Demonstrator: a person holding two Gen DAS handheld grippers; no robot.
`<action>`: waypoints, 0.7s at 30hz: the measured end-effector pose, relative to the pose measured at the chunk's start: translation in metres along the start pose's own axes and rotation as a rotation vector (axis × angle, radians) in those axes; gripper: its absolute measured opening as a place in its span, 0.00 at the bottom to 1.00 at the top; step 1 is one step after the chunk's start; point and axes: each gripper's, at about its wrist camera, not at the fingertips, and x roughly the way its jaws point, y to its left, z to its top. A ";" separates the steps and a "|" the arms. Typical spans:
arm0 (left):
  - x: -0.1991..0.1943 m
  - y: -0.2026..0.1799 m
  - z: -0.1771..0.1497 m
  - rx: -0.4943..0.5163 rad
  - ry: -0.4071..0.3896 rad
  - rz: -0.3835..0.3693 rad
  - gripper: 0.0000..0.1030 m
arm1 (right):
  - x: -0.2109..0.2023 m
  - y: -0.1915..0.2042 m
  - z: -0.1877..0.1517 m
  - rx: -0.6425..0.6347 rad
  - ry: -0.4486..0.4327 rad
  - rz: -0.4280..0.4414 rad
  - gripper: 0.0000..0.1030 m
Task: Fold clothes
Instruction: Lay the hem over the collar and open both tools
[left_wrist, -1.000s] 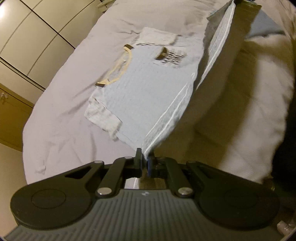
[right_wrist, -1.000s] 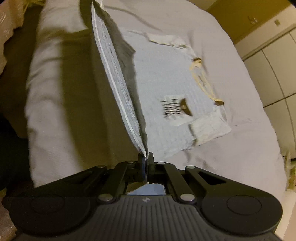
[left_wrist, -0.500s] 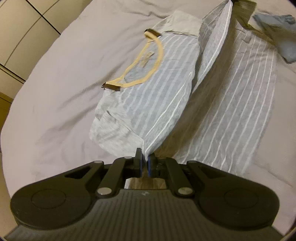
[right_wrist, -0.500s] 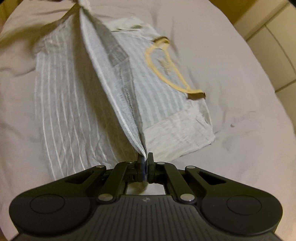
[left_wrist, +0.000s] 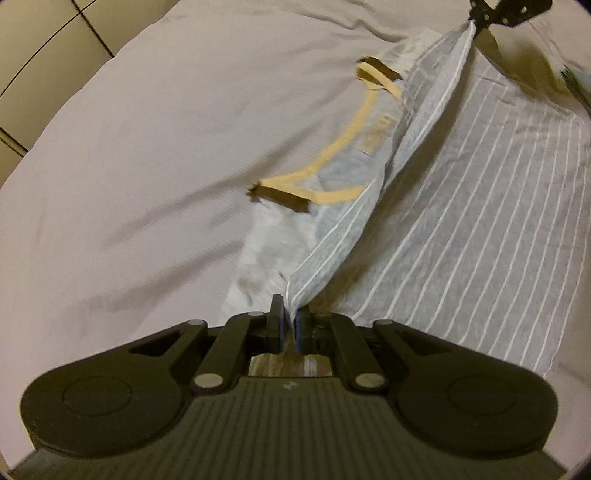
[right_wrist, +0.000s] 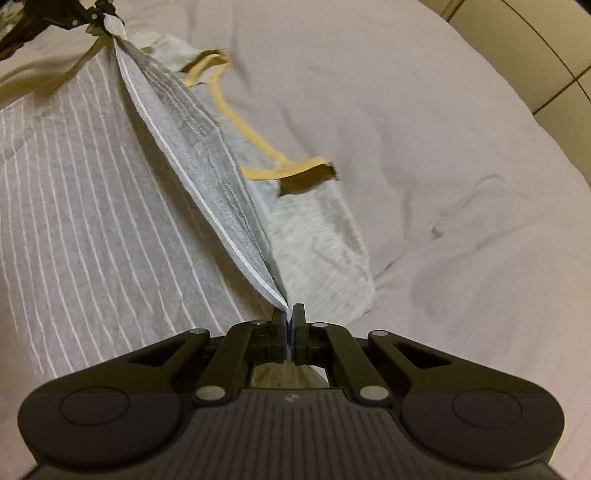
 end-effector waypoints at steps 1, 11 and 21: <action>0.003 0.005 0.002 -0.003 -0.002 0.000 0.04 | 0.002 -0.005 0.003 0.006 -0.002 -0.003 0.00; 0.048 0.036 0.003 -0.082 0.018 -0.001 0.10 | 0.038 -0.036 0.026 0.044 -0.005 -0.006 0.00; 0.040 0.065 -0.037 -0.405 -0.010 0.227 0.27 | 0.041 -0.052 0.007 0.251 -0.076 -0.281 0.36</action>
